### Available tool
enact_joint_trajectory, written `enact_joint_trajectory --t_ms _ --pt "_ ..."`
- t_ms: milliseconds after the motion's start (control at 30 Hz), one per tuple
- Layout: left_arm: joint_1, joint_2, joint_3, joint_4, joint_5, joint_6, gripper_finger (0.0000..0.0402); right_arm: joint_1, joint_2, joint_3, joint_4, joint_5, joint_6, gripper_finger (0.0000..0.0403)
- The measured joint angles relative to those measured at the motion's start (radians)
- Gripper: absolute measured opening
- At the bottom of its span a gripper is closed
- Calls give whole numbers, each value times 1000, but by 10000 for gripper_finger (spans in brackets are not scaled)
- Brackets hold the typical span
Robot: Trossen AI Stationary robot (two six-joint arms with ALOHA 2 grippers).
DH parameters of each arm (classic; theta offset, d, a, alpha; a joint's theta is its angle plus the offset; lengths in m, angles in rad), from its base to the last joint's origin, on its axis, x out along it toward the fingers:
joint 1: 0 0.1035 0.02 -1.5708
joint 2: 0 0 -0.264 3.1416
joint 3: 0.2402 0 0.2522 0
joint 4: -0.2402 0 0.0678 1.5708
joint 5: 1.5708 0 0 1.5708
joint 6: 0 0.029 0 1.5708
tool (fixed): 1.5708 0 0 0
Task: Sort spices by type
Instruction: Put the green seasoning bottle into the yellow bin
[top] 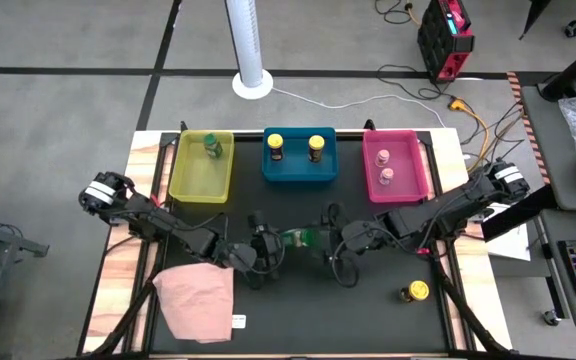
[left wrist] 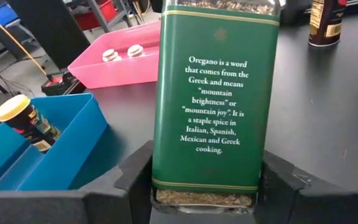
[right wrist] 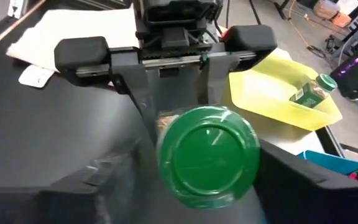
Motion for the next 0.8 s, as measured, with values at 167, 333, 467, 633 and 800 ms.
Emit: enact_joint_trajectory --t_ms 167,333,467,633,800 --pt "-18 0 -14 37 -11 -3 177 9 -33 0 -8 -4 35 321" --pt "-72 0 -119 385 -9 112 177 32 -106 -49 10 -3 47 326" --pt "-104 0 -210 676 33 213 177 38 -159 -187 226 -50 37 311" --pt "-103 -1 -262 823 80 251 177 37 -113 -362 728 -208 2 292" --pt "-100 0 -234 817 101 272 177 31 1 -379 923 -208 -42 287"
